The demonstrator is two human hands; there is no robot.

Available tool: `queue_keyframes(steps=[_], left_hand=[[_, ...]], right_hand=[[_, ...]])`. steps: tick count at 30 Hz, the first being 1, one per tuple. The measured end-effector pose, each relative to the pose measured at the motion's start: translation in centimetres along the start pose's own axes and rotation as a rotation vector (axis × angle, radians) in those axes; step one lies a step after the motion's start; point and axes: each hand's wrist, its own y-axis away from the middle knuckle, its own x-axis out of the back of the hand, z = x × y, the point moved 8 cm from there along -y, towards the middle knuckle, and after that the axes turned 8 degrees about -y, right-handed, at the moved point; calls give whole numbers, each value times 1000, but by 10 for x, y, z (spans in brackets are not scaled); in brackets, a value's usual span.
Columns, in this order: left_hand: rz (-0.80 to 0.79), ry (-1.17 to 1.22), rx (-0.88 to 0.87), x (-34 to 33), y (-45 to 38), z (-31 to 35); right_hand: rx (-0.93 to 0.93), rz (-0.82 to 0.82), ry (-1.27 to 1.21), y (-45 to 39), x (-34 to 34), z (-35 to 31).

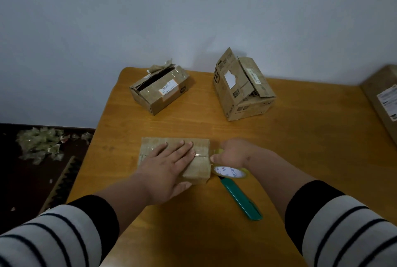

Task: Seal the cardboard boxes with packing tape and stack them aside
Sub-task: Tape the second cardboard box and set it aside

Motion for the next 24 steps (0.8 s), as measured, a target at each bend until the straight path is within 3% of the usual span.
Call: queue_keyframes(steps=[3, 9, 12, 17, 21, 24], left_hand=[[56, -32, -28, 6, -4, 10], [-49, 28, -54, -7, -11, 12], [26, 6, 44, -1, -3, -7], [-98, -43, 133, -16, 8, -27], [39, -22, 75, -1, 4, -13], [-2, -20, 64, -10, 0, -1]], right_hand=[[-7, -18, -11, 2, -2, 0], [-9, -15, -54, 4, -3, 0], [-8, -17, -70, 7, -3, 1], [2, -28, -72, 10, -8, -4], [3, -39, -51, 14, -7, -10], [-4, -44, -46, 15, -8, -10]])
